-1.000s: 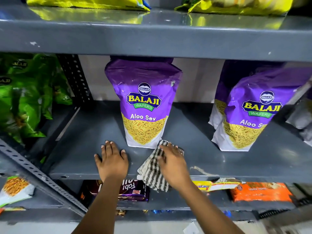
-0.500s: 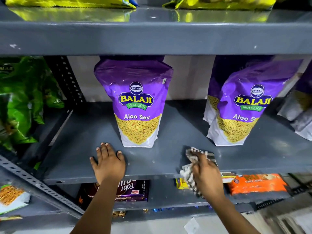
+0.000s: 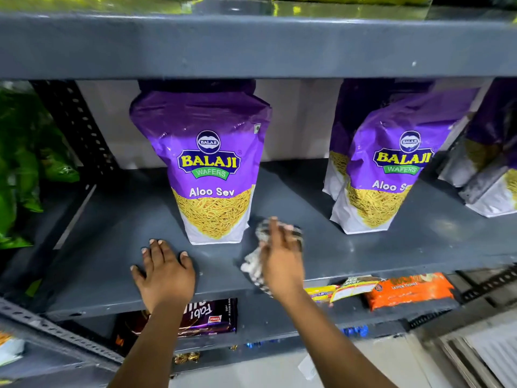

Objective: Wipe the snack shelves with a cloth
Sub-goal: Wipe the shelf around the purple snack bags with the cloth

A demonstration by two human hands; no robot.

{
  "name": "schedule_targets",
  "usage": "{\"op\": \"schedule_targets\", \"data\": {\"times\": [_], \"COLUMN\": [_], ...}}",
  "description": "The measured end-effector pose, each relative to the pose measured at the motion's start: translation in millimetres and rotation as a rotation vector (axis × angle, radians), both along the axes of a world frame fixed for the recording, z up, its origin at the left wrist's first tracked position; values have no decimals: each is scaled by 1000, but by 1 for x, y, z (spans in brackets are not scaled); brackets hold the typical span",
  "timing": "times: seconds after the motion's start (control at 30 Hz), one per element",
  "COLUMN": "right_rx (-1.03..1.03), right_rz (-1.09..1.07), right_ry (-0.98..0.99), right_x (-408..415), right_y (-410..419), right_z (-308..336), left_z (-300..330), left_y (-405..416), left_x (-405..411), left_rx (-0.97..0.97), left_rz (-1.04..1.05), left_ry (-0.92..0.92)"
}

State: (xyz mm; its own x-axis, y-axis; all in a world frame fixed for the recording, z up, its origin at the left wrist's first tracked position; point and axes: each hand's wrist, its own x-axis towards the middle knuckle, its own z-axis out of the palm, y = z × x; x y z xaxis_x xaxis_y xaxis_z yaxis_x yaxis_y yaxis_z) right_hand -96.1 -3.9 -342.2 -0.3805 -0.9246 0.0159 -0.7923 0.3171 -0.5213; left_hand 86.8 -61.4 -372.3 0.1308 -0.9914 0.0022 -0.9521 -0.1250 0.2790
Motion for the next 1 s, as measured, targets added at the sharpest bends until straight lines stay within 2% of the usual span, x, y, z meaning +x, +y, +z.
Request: {"op": "schedule_targets", "data": {"times": [0.07,0.13,0.3,0.4,0.47,0.57,0.63,0.8,1.0], "right_rx": [76,107,20,-145,-161,-32,-61,-136,-64], "right_rz": [135,136,-147,-254,-114,169,127,-32,-82], "right_ry": [-7,23,49,-101,-116,30,47,152,128], "right_x": [16,4,-63,-68,-43,-13,-36,-114,-204], "right_y": [-7,-5,44,56,46,33,37,76,112], "right_z": [-4,-5,-3,2,5,-5,-12,-14,-14], "left_z": [0,1,4,3,3,14,23,24,13], "left_y": [0,0,1,4,15,39,50,53,65], "left_x": [0,0,1,1,-10,-52,-86,-145,-214], "left_rx": [4,11,41,-46,-209,-330,-354,-270,-127], "left_rz": [1,-3,-20,-42,-78,-207,-348,-467,-380], "left_ry": [0,0,3,41,111,178,191,190,193]}}
